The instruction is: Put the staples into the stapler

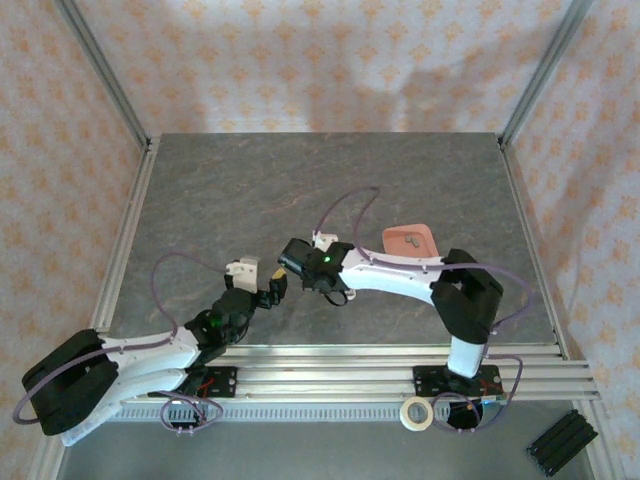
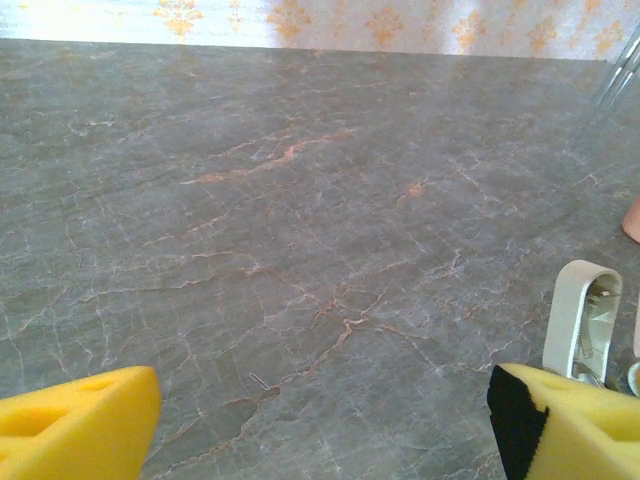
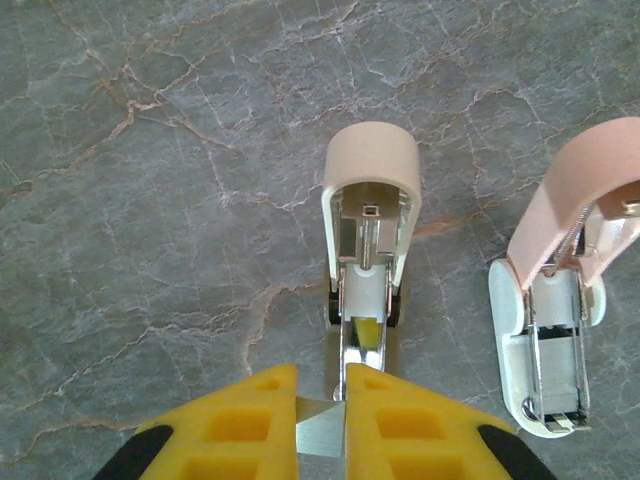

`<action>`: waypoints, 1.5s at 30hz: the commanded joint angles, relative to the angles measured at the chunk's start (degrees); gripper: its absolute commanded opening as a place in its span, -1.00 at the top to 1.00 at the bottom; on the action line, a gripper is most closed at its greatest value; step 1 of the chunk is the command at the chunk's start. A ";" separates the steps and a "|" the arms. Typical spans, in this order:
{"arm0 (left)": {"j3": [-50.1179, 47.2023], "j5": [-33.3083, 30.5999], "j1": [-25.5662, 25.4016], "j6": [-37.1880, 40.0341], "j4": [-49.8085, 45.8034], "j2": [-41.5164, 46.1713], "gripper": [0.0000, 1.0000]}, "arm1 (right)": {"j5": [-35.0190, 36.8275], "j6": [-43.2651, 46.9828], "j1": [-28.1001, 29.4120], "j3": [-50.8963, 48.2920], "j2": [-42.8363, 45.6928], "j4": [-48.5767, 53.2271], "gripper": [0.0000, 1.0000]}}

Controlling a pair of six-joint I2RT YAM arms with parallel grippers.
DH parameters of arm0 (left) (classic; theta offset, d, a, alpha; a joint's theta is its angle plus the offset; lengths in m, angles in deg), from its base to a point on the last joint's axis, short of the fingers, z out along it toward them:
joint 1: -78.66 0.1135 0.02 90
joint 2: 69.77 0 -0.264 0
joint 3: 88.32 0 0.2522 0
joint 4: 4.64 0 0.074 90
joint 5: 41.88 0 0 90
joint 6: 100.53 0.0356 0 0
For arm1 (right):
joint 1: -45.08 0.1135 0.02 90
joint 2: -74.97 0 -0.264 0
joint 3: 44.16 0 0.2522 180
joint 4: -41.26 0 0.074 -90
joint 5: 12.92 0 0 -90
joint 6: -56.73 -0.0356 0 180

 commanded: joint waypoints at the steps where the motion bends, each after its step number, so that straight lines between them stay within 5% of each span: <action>1: -1.10 -2.64 0.73 0.93 -2.64 2.15 -0.75 | 1.94 -1.47 -0.41 2.04 -2.03 3.63 0.69; 34: -1.45 -2.26 0.97 1.55 -3.83 2.72 -0.75 | -2.23 -1.14 -2.99 1.58 -6.25 2.91 0.70; 45: -1.34 -2.00 1.09 1.74 -3.60 2.35 -0.75 | 1.08 5.30 -2.59 0.04 -0.99 0.97 0.70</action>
